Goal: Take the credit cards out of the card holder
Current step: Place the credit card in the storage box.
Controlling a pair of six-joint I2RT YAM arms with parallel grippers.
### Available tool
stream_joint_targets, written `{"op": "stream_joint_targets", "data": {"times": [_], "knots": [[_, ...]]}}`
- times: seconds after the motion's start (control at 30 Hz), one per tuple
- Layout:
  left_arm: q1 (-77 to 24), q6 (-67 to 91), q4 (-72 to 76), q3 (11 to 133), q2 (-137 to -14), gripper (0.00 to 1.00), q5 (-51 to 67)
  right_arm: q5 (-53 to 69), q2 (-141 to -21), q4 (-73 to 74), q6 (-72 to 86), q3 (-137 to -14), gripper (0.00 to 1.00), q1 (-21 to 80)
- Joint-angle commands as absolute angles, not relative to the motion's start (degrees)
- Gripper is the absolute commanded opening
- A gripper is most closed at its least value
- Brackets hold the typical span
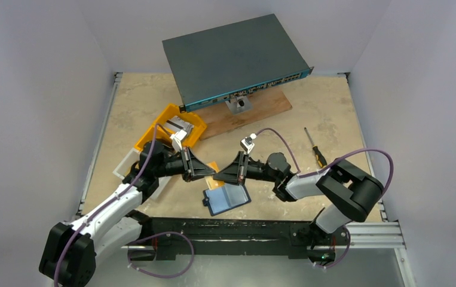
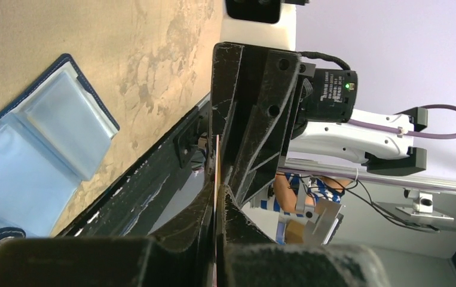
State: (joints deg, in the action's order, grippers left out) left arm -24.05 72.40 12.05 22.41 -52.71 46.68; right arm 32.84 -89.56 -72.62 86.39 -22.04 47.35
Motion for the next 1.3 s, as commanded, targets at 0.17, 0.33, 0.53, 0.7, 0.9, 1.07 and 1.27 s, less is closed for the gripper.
{"op": "stream_joint_targets", "data": {"times": [0.17,0.33,0.53,0.7,0.9,1.07,1.27], "knots": [[-23.9,62.7,-5.7,28.3,-47.6,0.00,40.9,29.6,-78.9,-45.5,72.5,-27.7,0.82,47.4],[-23.8,56.8,-20.0,30.9,-43.7,0.00,34.0,25.1,-72.8,-33.5,67.7,-28.2,0.99,46.4],[-22.7,53.7,-37.2,34.2,-39.2,0.00,23.4,20.4,-67.5,-21.2,62.9,-29.9,0.99,45.6],[-22.3,53.0,-52.6,41.1,-38.0,0.00,9.0,12.9,-63.0,-12.0,59.1,-31.9,0.99,45.5],[-22.0,55.0,-68.0,50.2,-42.6,0.00,-7.0,6.7,-60.2,-3.9,54.9,-34.6,0.99,45.2],[-21.2,57.5,-76.9,55.9,-48.3,0.00,-16.2,3.8,-59.9,0.7,51.7,-37.5,0.99,45.1],[-16.8,55.7,-76.2,57.4,-55.5,0.00,-20.3,2.7,-60.8,3.2,50.2,-39.5,0.99,45.0]]}}
